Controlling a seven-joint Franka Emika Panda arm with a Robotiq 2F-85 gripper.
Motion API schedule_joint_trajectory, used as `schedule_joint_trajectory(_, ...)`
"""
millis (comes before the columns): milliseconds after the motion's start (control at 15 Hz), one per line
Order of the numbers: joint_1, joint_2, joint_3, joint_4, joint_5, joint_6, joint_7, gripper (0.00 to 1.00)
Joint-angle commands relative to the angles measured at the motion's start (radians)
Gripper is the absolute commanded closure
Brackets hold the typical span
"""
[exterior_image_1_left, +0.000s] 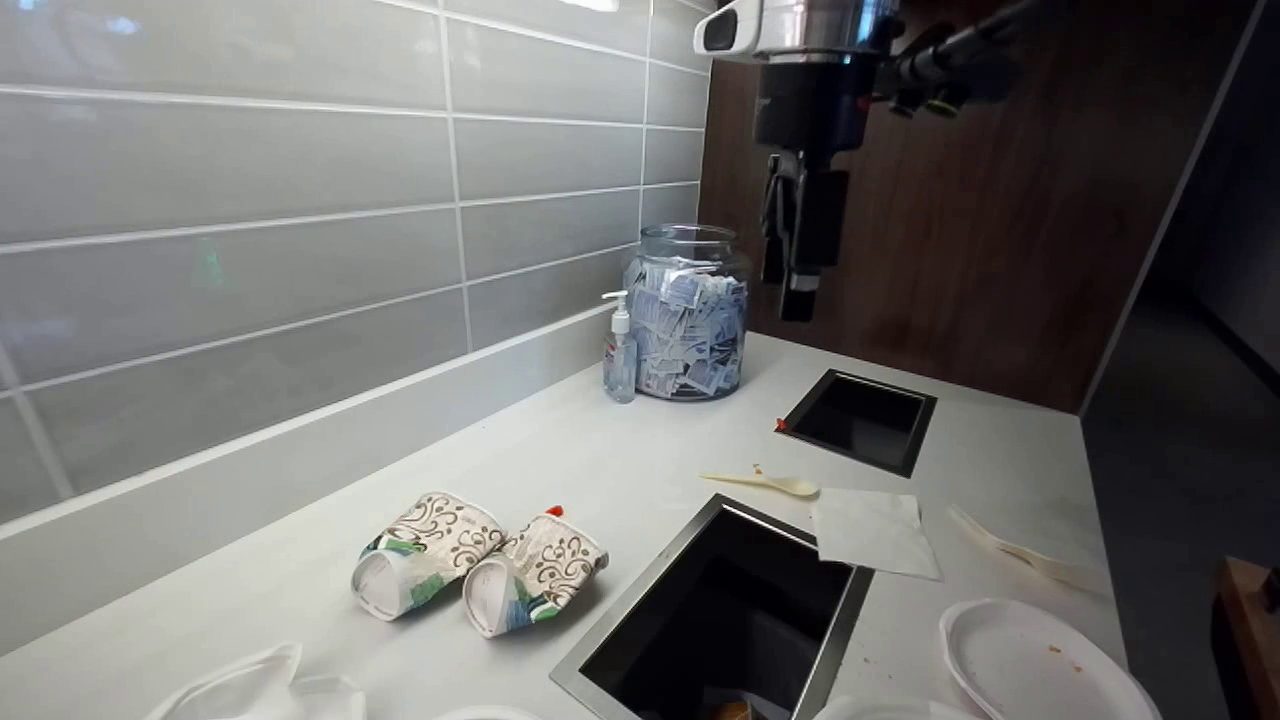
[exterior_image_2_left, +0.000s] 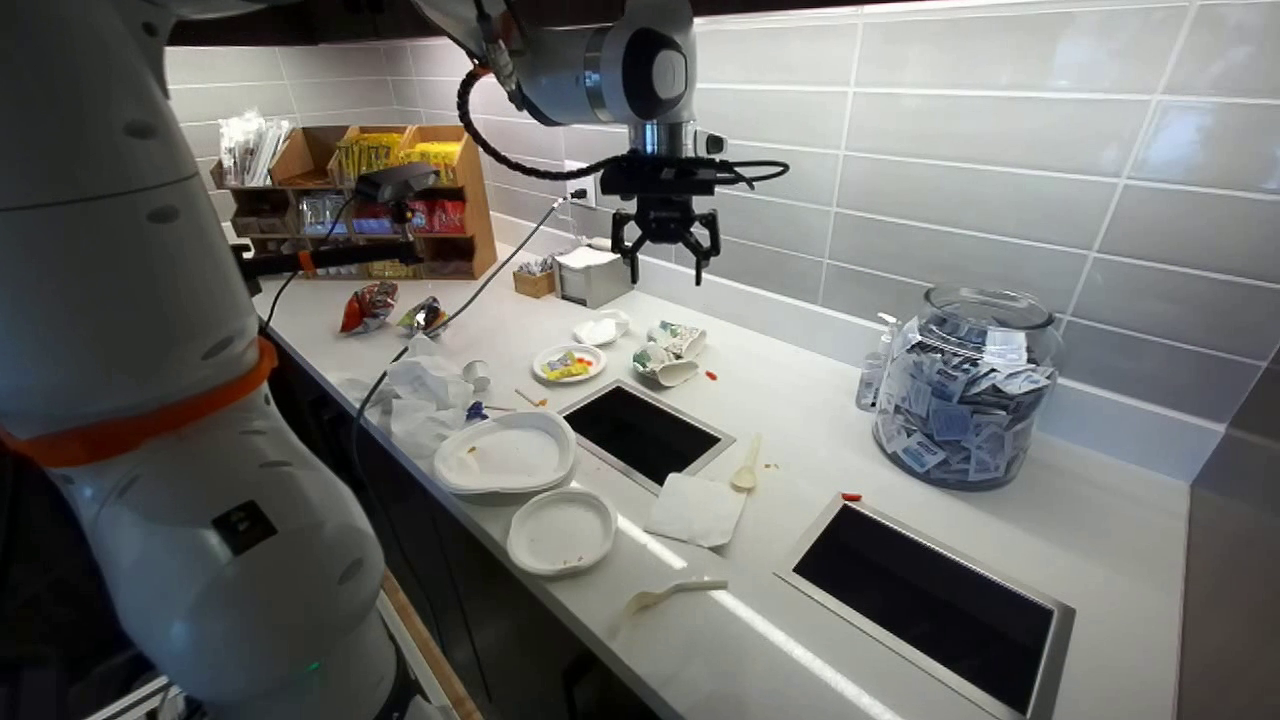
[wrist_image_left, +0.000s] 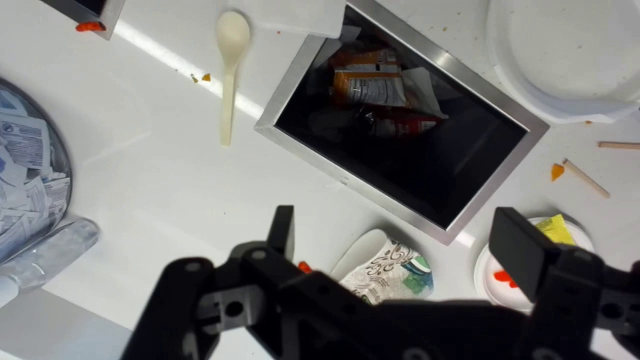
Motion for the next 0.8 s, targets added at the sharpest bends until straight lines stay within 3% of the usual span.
schedule_joint_trajectory(0,0.011,-0.074,-0.005,-0.042,0.092,-0.062,0.045,0.00)
schedule_joint_trajectory(267,0.016,-0.120,-0.005,-0.072,0.142,-0.116,0.074,0.00)
schedule_joint_trajectory(333,0.013,-0.075,-0.008,-0.026,0.113,-0.098,0.046,0.00)
schedule_joint_trajectory(733,0.017,-0.095,-0.008,-0.050,0.122,-0.102,0.061,0.00)
